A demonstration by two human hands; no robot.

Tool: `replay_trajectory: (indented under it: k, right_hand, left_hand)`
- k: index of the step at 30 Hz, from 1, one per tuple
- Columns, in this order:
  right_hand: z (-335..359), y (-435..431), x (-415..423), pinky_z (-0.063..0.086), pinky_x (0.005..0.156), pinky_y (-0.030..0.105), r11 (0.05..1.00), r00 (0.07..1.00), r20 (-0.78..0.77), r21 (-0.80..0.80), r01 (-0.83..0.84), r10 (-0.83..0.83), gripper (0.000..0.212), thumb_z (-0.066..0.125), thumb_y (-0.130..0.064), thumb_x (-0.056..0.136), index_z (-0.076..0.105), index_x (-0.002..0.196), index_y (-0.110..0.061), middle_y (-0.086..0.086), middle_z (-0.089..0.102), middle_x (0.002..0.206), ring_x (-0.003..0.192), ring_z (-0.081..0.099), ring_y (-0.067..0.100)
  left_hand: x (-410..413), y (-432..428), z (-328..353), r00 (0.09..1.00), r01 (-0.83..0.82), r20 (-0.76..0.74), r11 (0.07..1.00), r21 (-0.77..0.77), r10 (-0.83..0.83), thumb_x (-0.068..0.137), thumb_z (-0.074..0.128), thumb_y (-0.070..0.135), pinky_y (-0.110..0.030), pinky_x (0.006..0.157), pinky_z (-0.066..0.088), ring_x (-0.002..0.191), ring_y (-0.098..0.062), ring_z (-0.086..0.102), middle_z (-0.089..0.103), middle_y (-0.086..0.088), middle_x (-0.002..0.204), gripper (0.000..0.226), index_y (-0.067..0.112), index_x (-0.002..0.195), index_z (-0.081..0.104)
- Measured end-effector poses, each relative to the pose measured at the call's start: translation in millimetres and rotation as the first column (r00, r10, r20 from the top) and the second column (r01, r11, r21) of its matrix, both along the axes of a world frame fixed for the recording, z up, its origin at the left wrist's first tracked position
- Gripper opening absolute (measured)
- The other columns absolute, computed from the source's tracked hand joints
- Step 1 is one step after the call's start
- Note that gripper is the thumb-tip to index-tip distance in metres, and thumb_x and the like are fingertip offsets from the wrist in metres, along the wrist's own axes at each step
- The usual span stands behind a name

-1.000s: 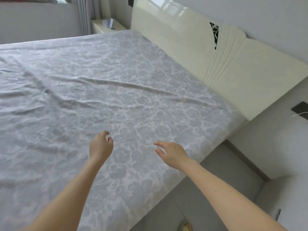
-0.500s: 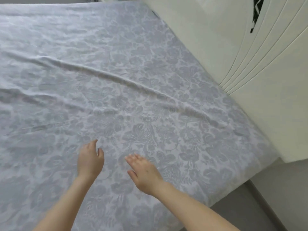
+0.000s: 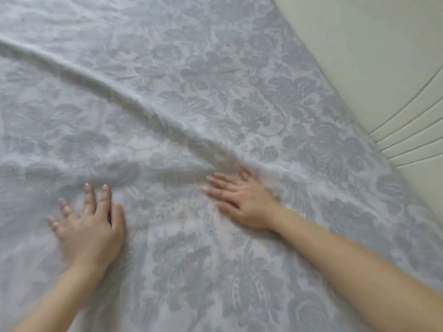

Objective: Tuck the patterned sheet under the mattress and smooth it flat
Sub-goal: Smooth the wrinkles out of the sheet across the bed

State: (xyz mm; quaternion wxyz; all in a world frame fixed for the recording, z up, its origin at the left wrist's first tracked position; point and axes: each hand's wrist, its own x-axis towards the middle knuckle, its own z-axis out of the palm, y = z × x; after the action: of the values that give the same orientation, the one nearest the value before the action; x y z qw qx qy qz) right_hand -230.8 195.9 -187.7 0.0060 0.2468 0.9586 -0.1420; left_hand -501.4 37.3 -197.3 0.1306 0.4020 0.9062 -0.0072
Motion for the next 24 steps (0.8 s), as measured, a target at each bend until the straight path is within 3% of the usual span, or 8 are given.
replay_trajectory:
  k: [3,7,8,10,12,14,17,24]
  right_hand:
    - [-7.2,103.4,59.9,-0.008,0.114,0.028,0.931,0.925,0.115,0.099,0.352,-0.362,0.072,0.002,-0.06,0.082,0.022,0.146,-0.033,-0.01,0.022,0.155,0.144,0.012,0.005]
    - [0.1,73.0,29.6,-0.001,0.117,0.048,0.766,0.773,-0.099,0.106,0.635,-0.627,0.067,0.012,-0.053,0.09,0.036,0.144,-0.022,-0.001,0.036,0.15,0.142,0.026,0.02]
    - [2.3,38.7,8.4,0.003,0.117,0.05,0.841,0.832,-0.177,0.042,0.54,-0.525,0.062,0.019,-0.05,0.093,0.039,0.143,-0.019,0.002,0.041,0.147,0.14,0.031,0.024]
    - [1.0,-10.4,-29.6,0.006,0.116,0.05,0.998,0.985,-0.17,0.056,0.0,0.01,0.051,0.034,-0.048,0.094,0.047,0.137,-0.025,0.002,0.048,0.142,0.137,0.037,0.022]
    - [-4.9,50.6,-37.5,-0.01,0.117,0.042,0.95,0.951,-0.004,0.045,-0.31,0.311,0.05,0.038,-0.054,0.094,0.042,0.14,-0.035,-0.002,0.037,0.15,0.142,0.025,0.013]
    - [-6.8,177.7,-11.0,-0.021,0.113,0.034,0.993,0.987,0.153,0.102,-0.057,0.041,0.061,0.015,-0.067,0.092,0.019,0.147,-0.042,-0.009,0.015,0.158,0.145,0.004,0.005]
    - [-5.3,301.0,51.5,-0.01,0.117,0.041,0.909,0.906,0.191,0.264,0.323,-0.377,0.079,-0.009,-0.073,0.08,0.01,0.148,-0.037,-0.008,0.01,0.158,0.146,0.003,0.009]
    - [-2.5,297.4,47.0,0.011,0.116,0.051,0.928,0.929,0.131,0.197,0.316,-0.345,0.068,0.007,-0.063,0.093,0.037,0.143,-0.028,0.0,0.038,0.149,0.141,0.028,0.018]
  left_hand:
    - [33.6,76.4,-11.5,0.999,0.049,-0.022,0.998,0.049,-0.048,0.097,0.017,0.05,-0.058,0.113,-0.001,0.142,-0.046,0.0,0.006,0.003,0.159,0.055,0.034,0.149,0.016]
    - [51.1,153.7,-9.9,0.982,0.097,0.128,0.957,0.274,-0.137,0.101,0.028,0.036,-0.05,0.118,0.0,0.144,-0.039,0.003,0.016,0.003,0.158,0.047,0.026,0.147,0.028]
    - [45.4,161.7,-9.1,0.981,0.05,0.154,0.923,0.381,-0.117,0.101,0.031,0.03,-0.048,0.118,0.005,0.145,-0.036,0.01,0.023,-0.002,0.156,0.046,0.019,0.145,0.034]
    - [27.2,169.2,-8.1,0.993,-0.108,0.093,0.877,0.469,0.073,0.096,0.029,0.027,-0.052,0.116,0.013,0.141,-0.04,0.022,0.03,-0.018,0.151,0.052,0.005,0.142,0.039]
    - [14.8,177.0,-10.9,0.954,-0.291,0.027,0.904,0.314,0.298,0.095,0.023,0.033,-0.057,0.113,0.007,0.138,-0.051,0.016,0.021,-0.027,0.152,0.058,0.004,0.145,0.03]
    - [20.2,207.0,-17.5,0.943,-0.33,0.015,0.932,0.15,0.331,0.097,0.02,0.042,-0.061,0.112,-0.001,0.139,-0.053,0.004,0.008,-0.02,0.157,0.058,0.018,0.15,0.02]
    - [46.9,287.6,-27.0,0.978,-0.205,-0.009,0.969,0.137,0.209,0.095,0.015,0.05,-0.066,0.109,-0.006,0.14,-0.052,-0.004,0.001,-0.007,0.159,0.056,0.037,0.149,0.012]
    - [64.1,342.8,-23.9,0.987,-0.144,-0.052,0.98,0.14,0.153,0.095,0.014,0.048,-0.069,0.108,-0.003,0.14,-0.052,-0.006,0.002,-0.003,0.159,0.053,0.042,0.148,0.01]
